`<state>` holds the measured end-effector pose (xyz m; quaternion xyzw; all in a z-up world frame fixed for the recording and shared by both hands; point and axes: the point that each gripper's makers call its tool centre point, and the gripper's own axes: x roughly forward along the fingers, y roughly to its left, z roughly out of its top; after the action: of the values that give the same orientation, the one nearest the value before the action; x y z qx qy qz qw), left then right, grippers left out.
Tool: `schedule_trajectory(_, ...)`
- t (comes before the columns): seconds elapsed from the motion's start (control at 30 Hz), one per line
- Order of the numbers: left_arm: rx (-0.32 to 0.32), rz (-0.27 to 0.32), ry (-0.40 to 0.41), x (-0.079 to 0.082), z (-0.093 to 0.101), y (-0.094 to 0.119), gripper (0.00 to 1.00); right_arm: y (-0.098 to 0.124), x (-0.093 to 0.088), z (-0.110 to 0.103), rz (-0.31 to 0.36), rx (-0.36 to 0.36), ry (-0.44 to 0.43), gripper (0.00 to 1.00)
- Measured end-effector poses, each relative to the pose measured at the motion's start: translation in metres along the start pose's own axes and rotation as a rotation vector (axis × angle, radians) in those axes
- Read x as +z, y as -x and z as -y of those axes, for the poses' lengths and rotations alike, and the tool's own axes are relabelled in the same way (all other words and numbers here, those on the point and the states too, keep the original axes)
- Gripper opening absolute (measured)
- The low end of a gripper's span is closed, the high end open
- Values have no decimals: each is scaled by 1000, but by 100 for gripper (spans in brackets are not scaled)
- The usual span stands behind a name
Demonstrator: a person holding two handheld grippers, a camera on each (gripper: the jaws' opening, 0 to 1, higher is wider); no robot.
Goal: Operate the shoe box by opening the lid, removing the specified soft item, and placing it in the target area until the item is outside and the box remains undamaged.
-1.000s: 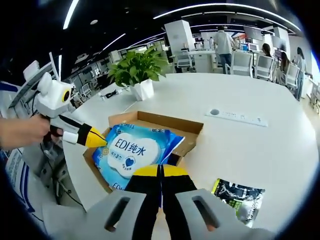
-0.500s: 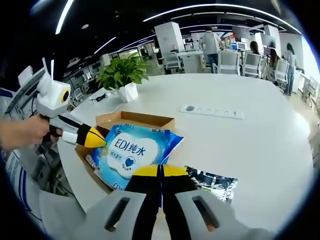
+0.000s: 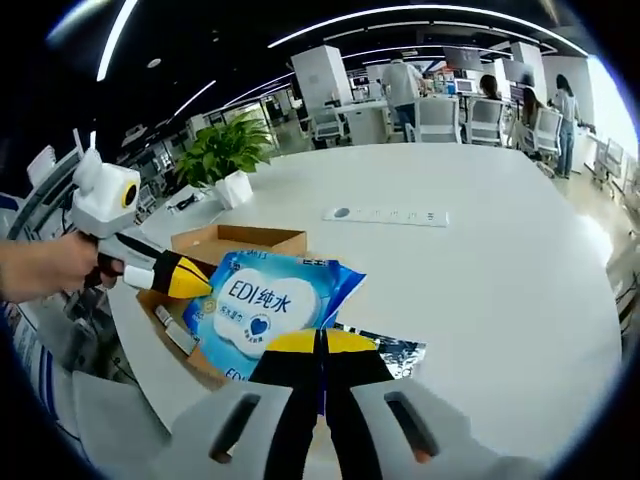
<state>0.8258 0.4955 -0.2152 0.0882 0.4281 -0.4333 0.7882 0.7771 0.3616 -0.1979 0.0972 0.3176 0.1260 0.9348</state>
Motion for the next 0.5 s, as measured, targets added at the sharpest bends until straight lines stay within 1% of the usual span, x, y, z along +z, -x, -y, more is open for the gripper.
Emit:
schedule_trajectory(0.17,-19,-18,-5,1,18,-19,0,5,-7,24,-11,-13,-13,0)
schedule_trajectory(0.3,-27,-29,-4,1,28,-29,0,7,-13,37,-21,-21,-20,0)
schedule_trajectory(0.4,-32,-39,-5,1,34,-37,0,10,-19,41,-28,-23,-27,0)
schedule_trajectory(0.43,-33,-41,-5,1,35,-39,0,10,-20,42,-29,-23,-27,0)
schedule_trajectory(0.5,-36,-48,-3,0,37,-43,0,5,-23,50,-36,-23,-33,0)
